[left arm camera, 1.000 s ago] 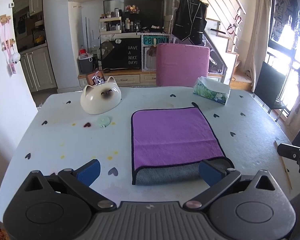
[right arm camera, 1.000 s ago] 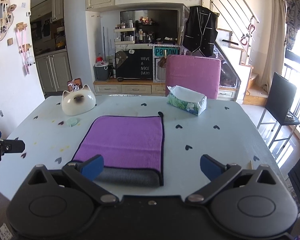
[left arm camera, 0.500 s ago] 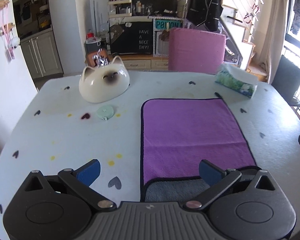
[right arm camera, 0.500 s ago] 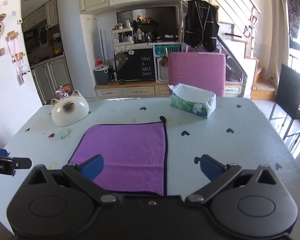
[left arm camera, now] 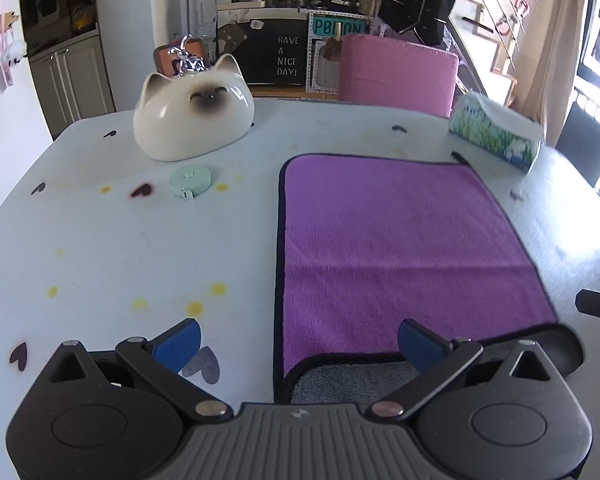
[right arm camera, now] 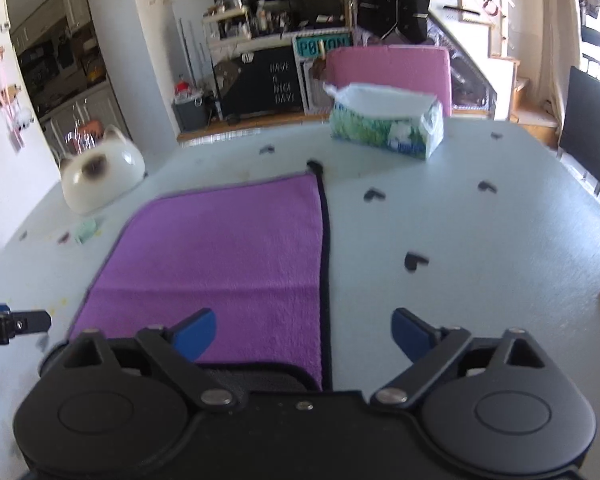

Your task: Fold towel

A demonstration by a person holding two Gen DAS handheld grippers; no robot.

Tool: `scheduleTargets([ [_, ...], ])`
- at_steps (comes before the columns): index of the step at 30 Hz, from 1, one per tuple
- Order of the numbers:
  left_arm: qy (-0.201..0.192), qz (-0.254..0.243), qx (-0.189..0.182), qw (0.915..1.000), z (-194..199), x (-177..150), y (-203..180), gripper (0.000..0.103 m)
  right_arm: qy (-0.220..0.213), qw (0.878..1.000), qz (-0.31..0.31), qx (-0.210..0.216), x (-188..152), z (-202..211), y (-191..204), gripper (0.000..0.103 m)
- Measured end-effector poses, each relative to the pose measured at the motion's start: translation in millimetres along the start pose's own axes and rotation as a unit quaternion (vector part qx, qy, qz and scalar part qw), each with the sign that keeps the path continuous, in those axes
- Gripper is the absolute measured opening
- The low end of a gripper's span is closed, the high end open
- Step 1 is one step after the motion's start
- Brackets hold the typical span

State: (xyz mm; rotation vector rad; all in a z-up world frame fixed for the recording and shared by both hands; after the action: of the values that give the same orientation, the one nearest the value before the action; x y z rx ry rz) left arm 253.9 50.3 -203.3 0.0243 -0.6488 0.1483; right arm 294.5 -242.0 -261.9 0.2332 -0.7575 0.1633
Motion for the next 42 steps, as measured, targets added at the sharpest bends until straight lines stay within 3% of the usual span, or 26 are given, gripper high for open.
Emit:
scheduleTargets([
  [3, 0.002, -0.008, -0.003, 1.0000, -10, -6, 1, 0.098, 0.023, 0.999, -0.002, 0.022, -12, -12, 0, 0.077],
  [7, 0.005, -0.015, -0.018, 0.9997, -17, -14, 1, 0.082, 0.047, 0.998, -0.006, 0.044, -24, -22, 0, 0.055],
  [12, 0.002, -0.026, -0.045, 0.9987, -17, -19, 1, 0.067, 0.058, 0.997, 0.000, 0.053, -32, -26, 3, 0.042],
  [17, 0.012, -0.039, -0.060, 0.9973, -17, -25, -1, 0.058, 0.064, 0.996, 0.005, 0.060, -34, -26, 2, 0.037],
  [21, 0.026, -0.045, -0.071, 0.9962, -21, -29, -3, 0.044, 0.068, 0.996, -0.001, 0.063, -34, -28, 0, 0.024],
  [29, 0.034, -0.047, -0.072, 0.9957, -19, -32, 1, 0.029, 0.070, 0.995, 0.011, 0.073, -36, -24, 4, 0.019],
  [34, 0.047, -0.036, -0.075, 0.9954, -20, -35, 3, 0.006, 0.076, 0.995, 0.014, 0.066, -40, -27, 5, 0.006],
  [42, 0.029, -0.011, -0.065, 0.9974, -8, -22, 5, 0.005, 0.051, 0.997, 0.011, 0.055, -29, -16, 0, 0.004],
])
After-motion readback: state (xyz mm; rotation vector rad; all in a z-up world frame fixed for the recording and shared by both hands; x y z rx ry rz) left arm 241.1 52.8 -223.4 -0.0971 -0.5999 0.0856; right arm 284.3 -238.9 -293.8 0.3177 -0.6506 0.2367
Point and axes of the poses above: each gripper's, at about its wrist camera, not at the fingertips, and z roughly against the way its jaws point, y to its left, x to its top, the point moved 7 cm from there along -z, roughly the way its jaws point, and after that the axes turned 3 degrees about y, right-handed, at the moved point
